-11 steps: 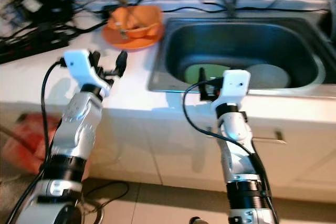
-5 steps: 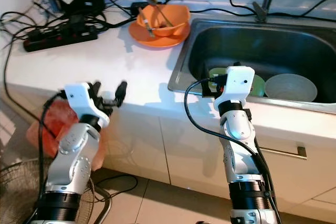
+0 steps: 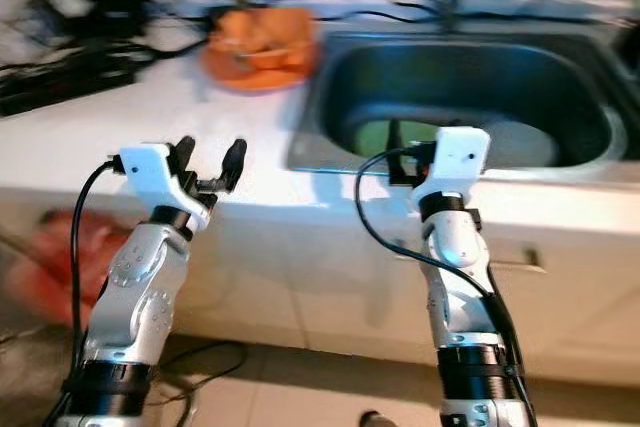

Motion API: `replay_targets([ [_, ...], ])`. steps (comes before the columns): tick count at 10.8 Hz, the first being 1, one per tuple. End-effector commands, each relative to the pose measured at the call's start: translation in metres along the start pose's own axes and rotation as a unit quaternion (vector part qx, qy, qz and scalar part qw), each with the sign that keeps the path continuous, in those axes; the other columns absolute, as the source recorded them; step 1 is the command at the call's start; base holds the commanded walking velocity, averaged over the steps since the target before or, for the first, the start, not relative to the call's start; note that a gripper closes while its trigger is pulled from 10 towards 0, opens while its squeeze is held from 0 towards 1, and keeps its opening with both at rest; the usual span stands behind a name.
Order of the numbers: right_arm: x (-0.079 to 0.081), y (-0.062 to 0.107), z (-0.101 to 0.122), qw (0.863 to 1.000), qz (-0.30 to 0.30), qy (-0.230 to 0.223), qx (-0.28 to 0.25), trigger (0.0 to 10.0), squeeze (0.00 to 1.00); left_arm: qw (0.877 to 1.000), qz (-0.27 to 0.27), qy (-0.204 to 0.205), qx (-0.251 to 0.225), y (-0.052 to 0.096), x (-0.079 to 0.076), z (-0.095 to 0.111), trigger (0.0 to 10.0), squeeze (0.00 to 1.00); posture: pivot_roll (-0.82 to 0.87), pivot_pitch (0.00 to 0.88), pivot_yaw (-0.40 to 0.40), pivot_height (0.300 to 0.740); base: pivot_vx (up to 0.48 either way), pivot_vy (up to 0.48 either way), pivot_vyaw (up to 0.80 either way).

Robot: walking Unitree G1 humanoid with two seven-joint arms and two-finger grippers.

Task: Kitchen organization

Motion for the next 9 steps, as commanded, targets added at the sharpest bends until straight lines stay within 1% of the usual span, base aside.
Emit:
replay_targets([
  [1, 0.005, -0.001, 0.003, 1.0, 0.005, 0.0, -0.006, 10.0, 0.0, 1.0, 0.007, -0.006, 0.0, 0.0, 0.006, 0.001, 10.0, 0.0, 0.07, 0.054, 0.081, 0.74, 0.0, 0.0, 0.0],
  [2, 0.006, -0.002, 0.003, 1.0, 0.007, 0.0, -0.008, 10.0, 0.0, 1.0, 0.014, -0.009, -0.006, 0.0, 0.009, 0.005, 10.0, 0.0, 0.07, 0.054, 0.081, 0.74, 0.0, 0.0, 0.0],
  [3, 0.008, -0.002, 0.004, 1.0, 0.012, 0.0, -0.009, 10.0, 0.0, 0.999, 0.023, -0.012, -0.02, -0.001, 0.014, 0.015, 10.0, 0.0, 0.08, 0.056, 0.081, 0.74, 0.304, 0.0, 0.0],
  [5, 0.01, -0.001, 0.002, 1.0, 0.013, 0.0, -0.008, 10.0, 0.0, 1.0, 0.022, -0.012, -0.018, -0.002, 0.016, 0.014, 10.0, 0.0, 0.08, 0.054, 0.083, 0.74, 0.405, 0.0, 0.0],
  [9, 0.005, 0.0, 0.004, 1.0, 0.013, 0.009, -0.008, 10.0, 0.0, 1.0, 0.016, -0.009, -0.011, -0.003, 0.013, 0.011, 10.0, 0.0, 0.07, 0.05, 0.084, 0.74, 0.436, 0.0, 0.0],
])
Point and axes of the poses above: a point about 5 cm out from each wrist's last joint towards the gripper, its own y axis pointing back from the gripper into the wrist, its own z axis along the axis of the wrist's last joint, x = y × z, the point moved 5 cm from there along -y, pointing out of the wrist towards the gripper, and after that the axes turned 14 degrees about -y, right-handed, at the moved point
